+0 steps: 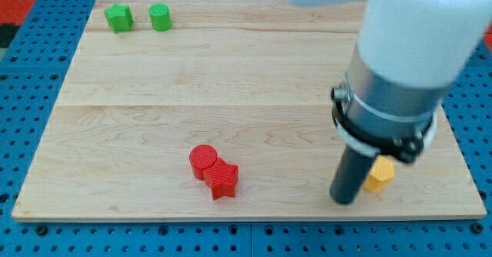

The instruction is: Push the yellow hexagon towards the yellow heart

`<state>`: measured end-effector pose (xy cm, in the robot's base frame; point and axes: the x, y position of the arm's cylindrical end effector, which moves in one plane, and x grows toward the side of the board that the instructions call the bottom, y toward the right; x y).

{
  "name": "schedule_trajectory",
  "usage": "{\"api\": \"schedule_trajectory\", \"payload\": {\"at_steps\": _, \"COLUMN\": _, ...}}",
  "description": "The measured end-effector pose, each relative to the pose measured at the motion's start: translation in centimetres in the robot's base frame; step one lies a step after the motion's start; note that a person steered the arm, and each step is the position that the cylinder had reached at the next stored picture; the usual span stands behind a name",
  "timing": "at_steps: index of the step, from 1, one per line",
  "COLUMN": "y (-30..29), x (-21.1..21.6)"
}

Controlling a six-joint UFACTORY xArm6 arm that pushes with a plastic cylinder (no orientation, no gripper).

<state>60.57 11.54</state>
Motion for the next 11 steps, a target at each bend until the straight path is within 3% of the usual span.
{"api": "schedule_trajectory", "payload": {"at_steps": 1, "y": 4.8, "x": 0.9}}
{"api": "schedule_trajectory", "payload": {"at_steps": 2, "y": 6.7, "x": -2.0}}
{"api": "schedule_trajectory", "payload": {"at_steps": 9, "y": -4.4, "x": -13.8}}
{"api": "schedule_trajectory", "payload": {"at_steps": 10, "y": 1.4, "x": -13.8}}
{"api": "schedule_trajectory", "payload": {"at_steps": 11, "y": 2.5, "x": -13.8}}
